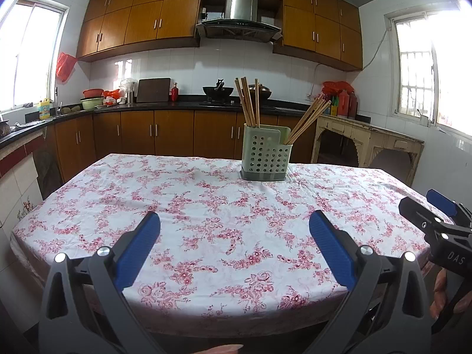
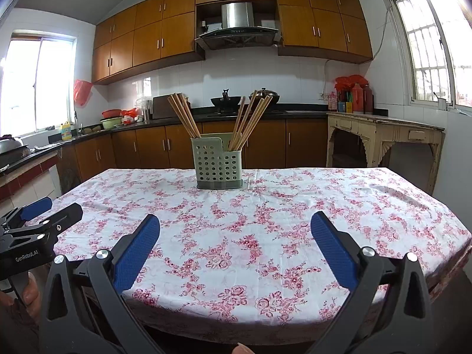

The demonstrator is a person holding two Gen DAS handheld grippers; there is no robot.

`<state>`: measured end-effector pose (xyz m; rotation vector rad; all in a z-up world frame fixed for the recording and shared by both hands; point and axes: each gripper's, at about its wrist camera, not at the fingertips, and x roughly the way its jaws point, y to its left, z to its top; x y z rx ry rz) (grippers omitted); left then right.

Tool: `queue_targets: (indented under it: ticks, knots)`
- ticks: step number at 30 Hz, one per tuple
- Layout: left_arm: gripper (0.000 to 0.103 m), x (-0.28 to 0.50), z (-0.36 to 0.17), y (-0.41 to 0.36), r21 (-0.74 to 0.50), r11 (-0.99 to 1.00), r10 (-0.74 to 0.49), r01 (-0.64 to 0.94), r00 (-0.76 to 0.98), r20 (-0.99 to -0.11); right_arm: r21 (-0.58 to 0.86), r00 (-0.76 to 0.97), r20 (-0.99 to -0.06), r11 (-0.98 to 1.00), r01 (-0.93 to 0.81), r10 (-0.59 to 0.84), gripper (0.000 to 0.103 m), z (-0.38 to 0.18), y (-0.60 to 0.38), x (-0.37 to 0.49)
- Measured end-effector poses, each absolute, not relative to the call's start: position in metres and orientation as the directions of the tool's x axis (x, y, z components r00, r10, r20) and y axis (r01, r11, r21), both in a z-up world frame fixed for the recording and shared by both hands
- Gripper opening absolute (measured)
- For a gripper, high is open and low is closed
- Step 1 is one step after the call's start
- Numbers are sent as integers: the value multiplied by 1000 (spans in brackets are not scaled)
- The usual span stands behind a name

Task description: Organize utensils

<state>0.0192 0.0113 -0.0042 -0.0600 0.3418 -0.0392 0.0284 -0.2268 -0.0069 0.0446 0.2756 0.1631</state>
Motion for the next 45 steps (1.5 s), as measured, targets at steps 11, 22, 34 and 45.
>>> queue_targets:
  ticks: [11,22,34,45]
  knots:
    - [99,20,-5,12,-64,998,-44,24,940,-338,67,949,-268,986,-154,166,101,-8,-226,29]
    - [99,22,-7,14,-66,998,-44,23,938,-344,67,949,-269,986,-154,166,101,-8,-227,29]
    - [99,22,-7,14,-65,998,-46,25,937,-345,68,948,-270,986,-154,166,101,-7,-227,29]
    - [99,22,-8,15,-65,998,-46,25,937,-346,68,948,-270,986,-154,167,101,-7,-227,29]
